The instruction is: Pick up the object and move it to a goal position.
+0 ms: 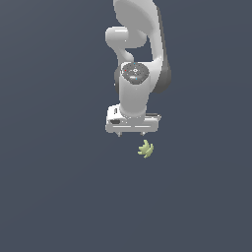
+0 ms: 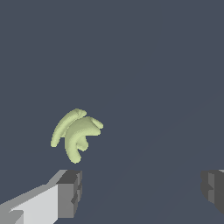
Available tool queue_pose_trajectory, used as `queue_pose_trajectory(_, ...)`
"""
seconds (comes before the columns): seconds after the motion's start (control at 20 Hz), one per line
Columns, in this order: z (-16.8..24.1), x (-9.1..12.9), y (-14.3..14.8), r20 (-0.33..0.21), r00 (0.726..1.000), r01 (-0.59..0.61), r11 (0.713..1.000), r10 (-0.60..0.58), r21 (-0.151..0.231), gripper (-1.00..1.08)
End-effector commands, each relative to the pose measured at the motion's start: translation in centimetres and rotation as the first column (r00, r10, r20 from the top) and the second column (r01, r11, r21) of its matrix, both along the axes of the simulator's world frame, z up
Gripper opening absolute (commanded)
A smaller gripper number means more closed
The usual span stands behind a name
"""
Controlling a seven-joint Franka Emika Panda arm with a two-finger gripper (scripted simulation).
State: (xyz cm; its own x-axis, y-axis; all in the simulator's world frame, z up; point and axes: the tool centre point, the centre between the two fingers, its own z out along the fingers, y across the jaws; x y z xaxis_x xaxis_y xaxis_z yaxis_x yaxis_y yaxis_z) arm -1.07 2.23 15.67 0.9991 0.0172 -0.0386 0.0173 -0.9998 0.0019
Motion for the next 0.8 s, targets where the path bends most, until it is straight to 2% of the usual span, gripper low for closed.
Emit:
queue_pose_trajectory(0.0, 0.0, 0.0, 0.0, 0.0, 1.0, 0.0, 1.0, 0.0, 0.0, 1.0)
queue_pose_trajectory(0.75, -0.4, 0.4, 1.0, -0.003, 1.0, -0.025, 1.0, 0.025, 0.005, 1.0)
